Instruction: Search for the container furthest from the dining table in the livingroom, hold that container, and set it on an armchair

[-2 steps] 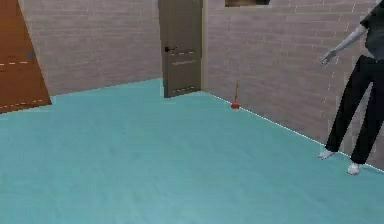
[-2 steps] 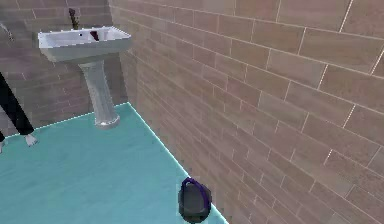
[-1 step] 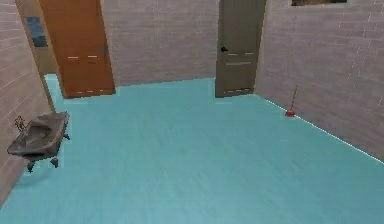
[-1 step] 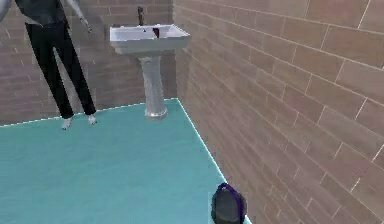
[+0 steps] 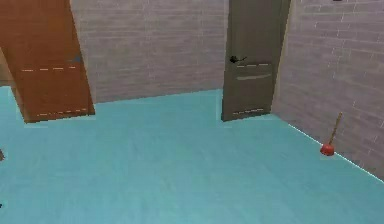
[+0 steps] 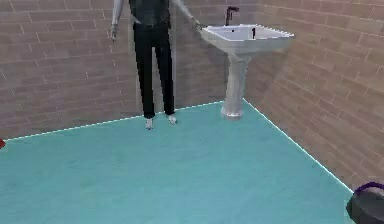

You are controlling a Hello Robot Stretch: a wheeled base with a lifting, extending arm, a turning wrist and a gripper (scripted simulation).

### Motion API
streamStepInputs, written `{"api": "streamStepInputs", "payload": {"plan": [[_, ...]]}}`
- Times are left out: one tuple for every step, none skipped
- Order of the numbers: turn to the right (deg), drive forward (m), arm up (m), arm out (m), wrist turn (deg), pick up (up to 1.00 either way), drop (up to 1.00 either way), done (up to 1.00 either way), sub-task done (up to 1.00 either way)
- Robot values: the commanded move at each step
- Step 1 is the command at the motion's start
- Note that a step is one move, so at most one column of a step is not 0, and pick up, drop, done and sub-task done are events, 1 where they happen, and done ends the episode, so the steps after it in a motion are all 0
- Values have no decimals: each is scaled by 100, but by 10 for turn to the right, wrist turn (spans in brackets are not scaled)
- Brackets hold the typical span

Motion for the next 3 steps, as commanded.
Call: {"api": "streamStepInputs", "payload": {"plan": [[0, 100, 0, 0, 0, 0, 0, 0, 0], [-30, 0, 0, 0, 0, 0, 0, 0, 0], [0, 100, 0, 0, 0, 0, 0, 0, 0]]}}
